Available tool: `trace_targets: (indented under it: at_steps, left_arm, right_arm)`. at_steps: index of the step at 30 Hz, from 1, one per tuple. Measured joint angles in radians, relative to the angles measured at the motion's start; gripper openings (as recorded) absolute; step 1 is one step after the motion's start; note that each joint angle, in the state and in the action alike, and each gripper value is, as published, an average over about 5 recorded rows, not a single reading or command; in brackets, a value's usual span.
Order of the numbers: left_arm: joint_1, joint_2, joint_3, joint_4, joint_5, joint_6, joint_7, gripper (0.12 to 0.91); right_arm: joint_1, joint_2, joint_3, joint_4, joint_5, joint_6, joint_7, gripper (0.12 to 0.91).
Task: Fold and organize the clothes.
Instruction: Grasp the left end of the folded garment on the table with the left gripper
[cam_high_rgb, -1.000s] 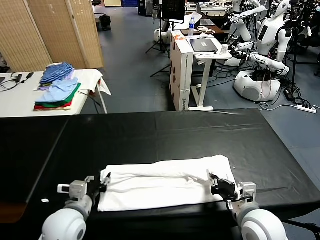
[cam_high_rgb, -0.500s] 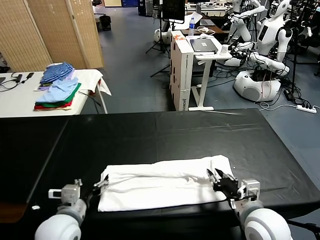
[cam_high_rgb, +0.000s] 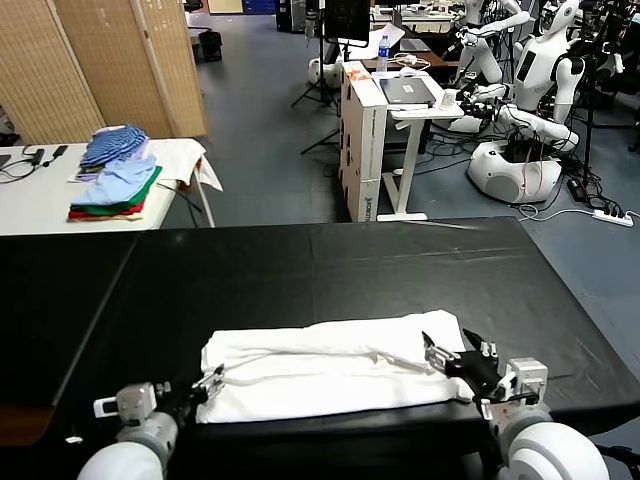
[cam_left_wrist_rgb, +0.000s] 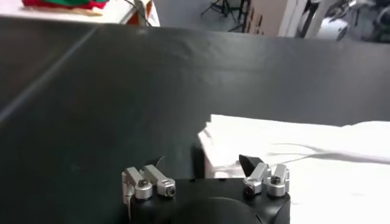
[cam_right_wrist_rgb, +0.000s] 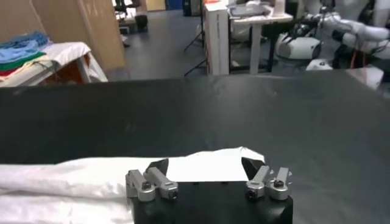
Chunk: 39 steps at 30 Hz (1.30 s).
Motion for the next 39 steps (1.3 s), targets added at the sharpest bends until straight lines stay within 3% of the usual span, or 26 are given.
trace_targets:
  at_steps: [7, 15, 18, 21, 28, 31, 39]
  left_arm:
    - [0.000, -0.008, -0.001, 0.010, -0.053, -0.038, -0.013, 0.907]
    - [-0.001, -0.014, 0.003, 0.020, -0.090, -0.042, -0.028, 0.904]
    - [-0.004, -0.017, 0.006, 0.023, -0.095, -0.045, -0.028, 0.866]
    - [-0.008, -0.023, 0.011, 0.030, -0.096, -0.048, -0.027, 0.749]
    - [-0.006, -0.033, 0.028, 0.038, -0.096, -0.045, -0.022, 0.312]
    - [-0.007, -0.034, 0.031, 0.037, -0.098, -0.041, -0.021, 0.187]
    - [-0.015, -0.033, 0.030, 0.031, -0.094, -0.041, -0.003, 0.148]
  right_arm:
    - [-0.014, 0.007, 0.002, 0.010, -0.004, 0.002, 0.001, 0.907]
    - [-0.032, 0.015, 0.010, 0.021, -0.010, 0.004, 0.001, 0.907]
    - [-0.040, 0.017, 0.010, 0.024, -0.014, 0.006, 0.001, 0.907]
    - [-0.047, 0.019, 0.011, 0.025, -0.019, 0.010, 0.001, 0.907]
    - [-0.054, 0.019, 0.014, 0.024, -0.034, 0.027, -0.001, 0.907]
    - [-0.054, 0.020, 0.012, 0.020, -0.035, 0.027, -0.001, 0.907]
    - [-0.052, 0.024, 0.005, 0.013, -0.039, 0.028, -0.001, 0.907]
